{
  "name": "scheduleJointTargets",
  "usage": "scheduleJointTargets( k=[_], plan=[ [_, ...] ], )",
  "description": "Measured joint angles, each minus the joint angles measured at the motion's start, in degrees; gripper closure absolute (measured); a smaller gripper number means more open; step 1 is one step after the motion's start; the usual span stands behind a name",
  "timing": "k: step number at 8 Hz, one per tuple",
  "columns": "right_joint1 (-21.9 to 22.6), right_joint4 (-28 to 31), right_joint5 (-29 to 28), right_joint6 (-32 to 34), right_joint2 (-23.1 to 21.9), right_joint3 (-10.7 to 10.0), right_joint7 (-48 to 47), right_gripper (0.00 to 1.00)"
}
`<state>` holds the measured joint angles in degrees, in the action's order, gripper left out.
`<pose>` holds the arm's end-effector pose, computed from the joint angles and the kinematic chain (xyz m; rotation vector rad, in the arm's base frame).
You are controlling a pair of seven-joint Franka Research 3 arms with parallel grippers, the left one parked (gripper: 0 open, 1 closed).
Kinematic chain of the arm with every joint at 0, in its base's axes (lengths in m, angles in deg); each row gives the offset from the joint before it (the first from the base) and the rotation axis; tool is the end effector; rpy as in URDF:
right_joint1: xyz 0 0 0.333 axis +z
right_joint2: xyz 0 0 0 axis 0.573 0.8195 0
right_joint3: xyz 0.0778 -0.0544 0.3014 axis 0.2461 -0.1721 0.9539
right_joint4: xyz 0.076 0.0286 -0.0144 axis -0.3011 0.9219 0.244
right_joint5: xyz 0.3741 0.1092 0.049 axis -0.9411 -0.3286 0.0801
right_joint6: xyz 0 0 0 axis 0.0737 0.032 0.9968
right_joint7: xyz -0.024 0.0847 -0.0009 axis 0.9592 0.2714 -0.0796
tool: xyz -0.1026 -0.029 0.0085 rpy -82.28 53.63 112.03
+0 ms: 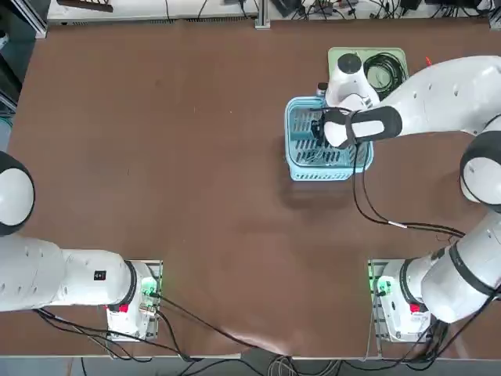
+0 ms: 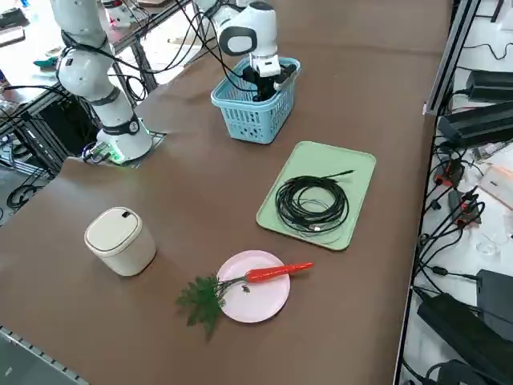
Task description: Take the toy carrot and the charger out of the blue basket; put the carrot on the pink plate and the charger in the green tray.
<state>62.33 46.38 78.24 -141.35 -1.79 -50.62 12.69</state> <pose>0.4544 0.2751 0.2317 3.1114 -0.1997 -0.0259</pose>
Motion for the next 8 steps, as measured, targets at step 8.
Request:
scheduleJointTargets(
  k=[8],
  plan=[
    [1.1,-7.9,0.0,19.2,-11.0,0.0,-1.0,0.97]
  ],
)
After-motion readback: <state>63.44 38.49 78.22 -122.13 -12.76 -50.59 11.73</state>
